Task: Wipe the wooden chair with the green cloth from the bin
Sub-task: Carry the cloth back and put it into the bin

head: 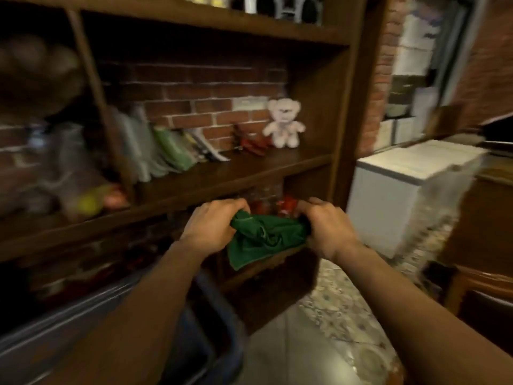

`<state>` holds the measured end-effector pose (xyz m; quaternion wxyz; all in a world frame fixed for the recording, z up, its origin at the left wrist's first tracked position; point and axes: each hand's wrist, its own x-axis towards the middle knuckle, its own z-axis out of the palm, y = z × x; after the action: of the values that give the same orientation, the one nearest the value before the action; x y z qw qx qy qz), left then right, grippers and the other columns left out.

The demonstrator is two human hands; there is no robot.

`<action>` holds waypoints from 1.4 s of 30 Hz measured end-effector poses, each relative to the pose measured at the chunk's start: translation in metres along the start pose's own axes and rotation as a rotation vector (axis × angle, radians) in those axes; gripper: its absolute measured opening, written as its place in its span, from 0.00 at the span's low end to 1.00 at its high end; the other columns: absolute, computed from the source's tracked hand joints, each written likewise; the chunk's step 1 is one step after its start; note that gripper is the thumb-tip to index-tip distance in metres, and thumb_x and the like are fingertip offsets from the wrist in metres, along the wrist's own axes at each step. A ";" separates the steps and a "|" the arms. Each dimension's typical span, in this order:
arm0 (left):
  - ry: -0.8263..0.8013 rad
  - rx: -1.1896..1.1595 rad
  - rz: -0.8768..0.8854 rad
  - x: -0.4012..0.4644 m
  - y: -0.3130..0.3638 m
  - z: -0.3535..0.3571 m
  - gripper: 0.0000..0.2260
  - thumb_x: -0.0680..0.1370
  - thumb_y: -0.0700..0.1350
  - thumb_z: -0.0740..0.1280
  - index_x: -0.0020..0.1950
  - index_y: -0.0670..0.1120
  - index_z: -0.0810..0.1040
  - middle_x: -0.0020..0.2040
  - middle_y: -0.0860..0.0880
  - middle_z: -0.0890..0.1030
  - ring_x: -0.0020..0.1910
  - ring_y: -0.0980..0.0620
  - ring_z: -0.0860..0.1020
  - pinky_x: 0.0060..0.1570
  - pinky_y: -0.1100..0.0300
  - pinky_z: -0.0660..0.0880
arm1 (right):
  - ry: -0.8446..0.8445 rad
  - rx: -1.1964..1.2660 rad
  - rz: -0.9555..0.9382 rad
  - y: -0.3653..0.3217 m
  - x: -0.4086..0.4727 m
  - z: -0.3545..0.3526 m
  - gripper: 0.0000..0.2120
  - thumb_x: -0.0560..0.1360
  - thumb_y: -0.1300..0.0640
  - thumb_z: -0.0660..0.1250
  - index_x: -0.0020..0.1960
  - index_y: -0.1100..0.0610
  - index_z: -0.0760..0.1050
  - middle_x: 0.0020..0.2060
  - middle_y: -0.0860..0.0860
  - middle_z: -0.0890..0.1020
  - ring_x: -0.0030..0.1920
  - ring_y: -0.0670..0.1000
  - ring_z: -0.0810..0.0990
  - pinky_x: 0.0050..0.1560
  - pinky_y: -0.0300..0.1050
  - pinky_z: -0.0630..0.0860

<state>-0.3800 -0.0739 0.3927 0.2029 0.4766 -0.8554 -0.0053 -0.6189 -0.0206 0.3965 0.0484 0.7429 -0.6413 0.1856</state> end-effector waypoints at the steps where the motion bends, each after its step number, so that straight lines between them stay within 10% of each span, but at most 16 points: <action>1: 0.013 0.007 -0.056 -0.018 -0.031 -0.012 0.13 0.72 0.41 0.69 0.51 0.57 0.75 0.51 0.55 0.83 0.52 0.46 0.80 0.46 0.47 0.76 | -0.016 0.030 -0.051 -0.032 0.016 0.014 0.18 0.66 0.60 0.71 0.53 0.48 0.74 0.54 0.52 0.76 0.52 0.63 0.79 0.47 0.54 0.76; 15: -0.036 0.198 -0.712 -0.259 -0.267 -0.067 0.22 0.75 0.45 0.71 0.66 0.62 0.74 0.63 0.51 0.81 0.58 0.43 0.80 0.55 0.46 0.78 | -0.262 0.287 -0.566 -0.340 0.076 0.184 0.18 0.68 0.67 0.71 0.51 0.48 0.75 0.51 0.50 0.76 0.49 0.57 0.78 0.43 0.51 0.75; 35: -0.443 -0.008 -0.986 -0.330 -0.314 0.143 0.20 0.77 0.53 0.70 0.67 0.64 0.70 0.66 0.54 0.78 0.61 0.50 0.79 0.59 0.54 0.74 | -0.828 0.234 -0.519 -0.319 0.038 0.376 0.23 0.72 0.61 0.71 0.64 0.45 0.73 0.67 0.49 0.72 0.65 0.55 0.74 0.64 0.51 0.73; 42: -0.690 -0.052 -0.928 -0.352 -0.306 0.169 0.38 0.77 0.59 0.68 0.81 0.60 0.51 0.81 0.53 0.58 0.79 0.48 0.57 0.76 0.52 0.54 | -0.992 0.049 -0.523 -0.304 0.020 0.399 0.31 0.76 0.43 0.67 0.75 0.47 0.62 0.73 0.52 0.66 0.72 0.57 0.65 0.70 0.53 0.65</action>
<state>-0.0278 0.0156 0.0552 -0.0999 0.7672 -0.5732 -0.2698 -0.2361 -0.1104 0.0839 -0.2322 0.8763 -0.3772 -0.1893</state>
